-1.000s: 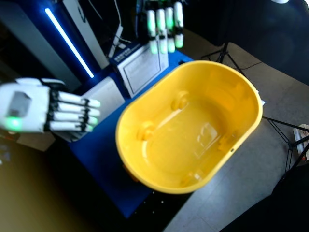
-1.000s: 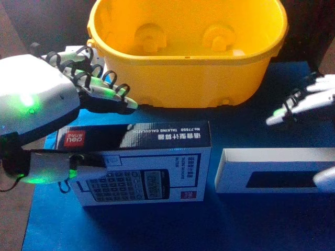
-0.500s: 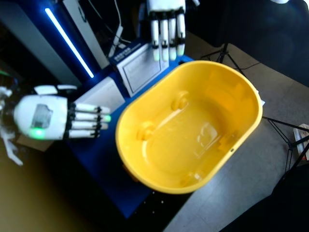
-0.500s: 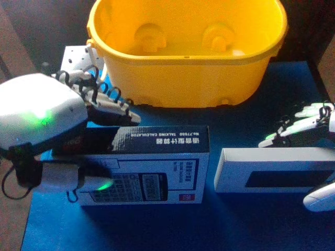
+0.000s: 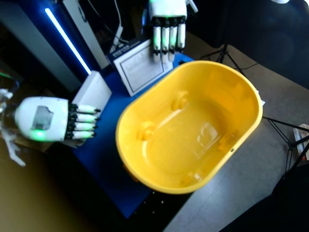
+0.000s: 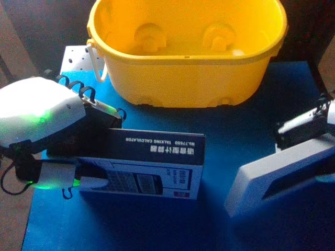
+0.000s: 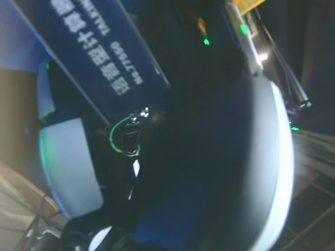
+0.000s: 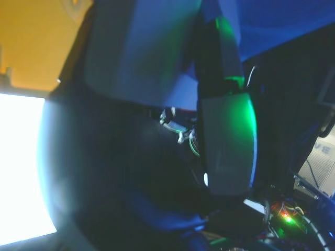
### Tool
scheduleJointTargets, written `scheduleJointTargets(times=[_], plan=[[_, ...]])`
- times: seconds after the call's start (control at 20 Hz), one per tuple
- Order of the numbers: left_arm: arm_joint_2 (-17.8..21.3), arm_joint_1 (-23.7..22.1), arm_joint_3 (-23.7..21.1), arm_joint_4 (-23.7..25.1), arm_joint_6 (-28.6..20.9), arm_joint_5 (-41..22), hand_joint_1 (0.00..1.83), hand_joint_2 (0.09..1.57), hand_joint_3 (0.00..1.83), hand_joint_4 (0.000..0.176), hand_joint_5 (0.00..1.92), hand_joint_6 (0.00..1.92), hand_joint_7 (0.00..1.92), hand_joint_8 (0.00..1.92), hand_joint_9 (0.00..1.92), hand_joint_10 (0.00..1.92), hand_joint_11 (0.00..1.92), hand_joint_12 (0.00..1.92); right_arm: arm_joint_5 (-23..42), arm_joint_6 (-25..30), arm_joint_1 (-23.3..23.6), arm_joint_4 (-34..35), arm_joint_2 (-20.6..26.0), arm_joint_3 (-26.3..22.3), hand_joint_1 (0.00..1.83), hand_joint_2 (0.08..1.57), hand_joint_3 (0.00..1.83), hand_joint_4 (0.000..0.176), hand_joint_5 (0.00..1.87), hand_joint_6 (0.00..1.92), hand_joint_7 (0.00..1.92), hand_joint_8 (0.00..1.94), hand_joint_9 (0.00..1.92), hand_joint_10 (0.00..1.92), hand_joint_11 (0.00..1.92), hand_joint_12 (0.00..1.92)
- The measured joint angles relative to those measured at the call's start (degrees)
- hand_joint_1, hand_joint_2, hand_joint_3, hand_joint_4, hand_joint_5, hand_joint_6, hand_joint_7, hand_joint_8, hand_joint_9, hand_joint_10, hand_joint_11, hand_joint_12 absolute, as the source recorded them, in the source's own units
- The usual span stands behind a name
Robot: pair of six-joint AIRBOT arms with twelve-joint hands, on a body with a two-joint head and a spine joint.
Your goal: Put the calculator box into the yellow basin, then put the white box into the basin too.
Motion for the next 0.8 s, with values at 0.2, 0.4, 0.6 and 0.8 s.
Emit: scheduleJointTargets(times=[0.2,0.4,0.6,0.8], plan=[[0.76,0.28,0.76,0.0,-1.73,-3.8,1.37,1.14,0.0,0.0,0.75,1.11,0.94,1.06,0.98,1.2,0.96,1.26,2.49,-0.48,-0.22,1.95,0.02,0.42,1.47,1.25,0.0,0.0,0.6,1.54,0.66,1.24,0.74,1.36,0.51,1.86],[2.08,-0.2,0.46,0.28,-1.99,-13.22,1.36,1.15,0.0,0.0,0.76,1.17,0.94,1.08,0.87,1.26,0.75,1.33,2.51,-0.76,-0.22,2.27,-1.27,1.09,1.47,1.23,0.0,0.0,0.62,1.46,0.64,1.21,0.74,1.38,0.62,1.82],[2.01,-4.26,0.46,2.69,-2.05,-17.94,1.36,1.16,0.0,0.0,0.74,1.19,0.96,1.08,0.86,1.27,0.73,1.36,2.6,-0.79,-0.22,2.36,-2.12,1.68,1.47,1.23,0.0,0.0,0.63,1.44,0.63,1.27,0.74,1.37,0.62,1.81],[-0.35,-7.58,2.62,3.45,-2.19,-22.8,1.36,1.16,0.0,0.0,0.76,1.16,0.93,1.08,0.87,1.29,0.73,1.36,2.49,-0.87,-0.22,3.17,-3.28,2.84,1.48,1.22,0.0,0.0,0.62,1.39,0.65,1.25,0.77,1.37,0.66,1.8]])
